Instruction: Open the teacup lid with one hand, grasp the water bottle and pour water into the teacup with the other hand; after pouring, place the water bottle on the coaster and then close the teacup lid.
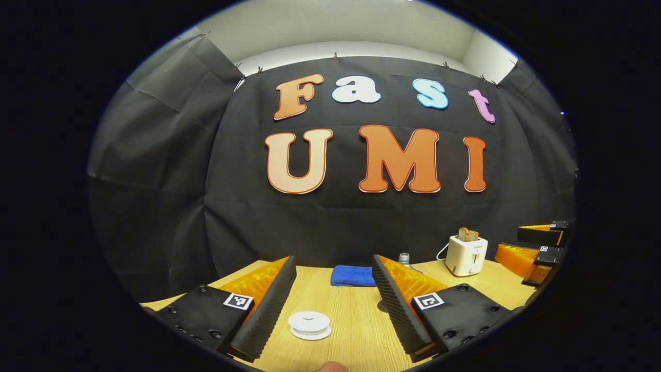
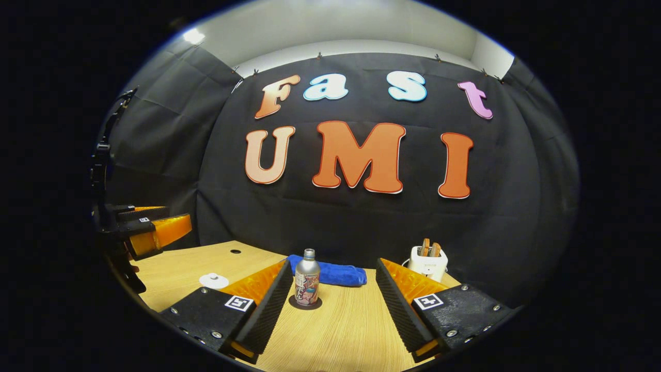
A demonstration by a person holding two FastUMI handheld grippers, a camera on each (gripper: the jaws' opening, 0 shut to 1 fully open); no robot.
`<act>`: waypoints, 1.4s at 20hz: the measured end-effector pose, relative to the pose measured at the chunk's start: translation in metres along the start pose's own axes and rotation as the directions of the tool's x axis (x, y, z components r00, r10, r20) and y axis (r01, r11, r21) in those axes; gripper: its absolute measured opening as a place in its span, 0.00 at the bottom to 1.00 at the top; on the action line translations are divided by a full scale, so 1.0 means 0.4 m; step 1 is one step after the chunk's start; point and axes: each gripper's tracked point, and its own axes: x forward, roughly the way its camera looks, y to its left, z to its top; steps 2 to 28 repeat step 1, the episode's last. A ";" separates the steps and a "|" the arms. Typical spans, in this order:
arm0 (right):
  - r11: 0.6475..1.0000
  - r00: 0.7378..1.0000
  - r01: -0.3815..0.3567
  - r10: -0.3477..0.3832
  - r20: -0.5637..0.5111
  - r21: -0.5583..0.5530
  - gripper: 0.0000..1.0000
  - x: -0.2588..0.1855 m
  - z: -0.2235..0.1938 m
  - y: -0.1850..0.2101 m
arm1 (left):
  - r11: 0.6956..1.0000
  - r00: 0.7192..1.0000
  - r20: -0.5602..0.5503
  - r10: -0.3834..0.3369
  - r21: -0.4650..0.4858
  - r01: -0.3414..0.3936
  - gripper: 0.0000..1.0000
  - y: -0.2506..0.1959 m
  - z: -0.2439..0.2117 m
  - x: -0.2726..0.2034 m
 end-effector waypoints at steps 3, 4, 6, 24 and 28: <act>1.000 1.000 0.000 0.000 0.004 0.001 0.97 0.009 0.004 -0.001 | 1.000 1.000 0.009 0.005 0.002 -0.005 0.97 0.004 0.001 0.007; 1.000 1.000 0.000 0.000 0.004 0.001 0.97 0.009 0.004 -0.001 | 1.000 1.000 0.009 0.005 0.002 -0.005 0.97 0.004 0.001 0.007; 1.000 1.000 0.000 0.000 0.004 0.001 0.97 0.009 0.004 -0.001 | 1.000 1.000 0.009 0.005 0.002 -0.005 0.97 0.004 0.001 0.007; 1.000 1.000 0.000 0.000 0.004 0.001 0.97 0.009 0.004 -0.001 | 1.000 1.000 0.009 0.005 0.002 -0.005 0.97 0.004 0.001 0.007; 1.000 1.000 0.000 0.000 0.004 0.001 0.97 0.009 0.004 -0.001 | 1.000 1.000 0.009 0.005 0.002 -0.005 0.97 0.004 0.001 0.007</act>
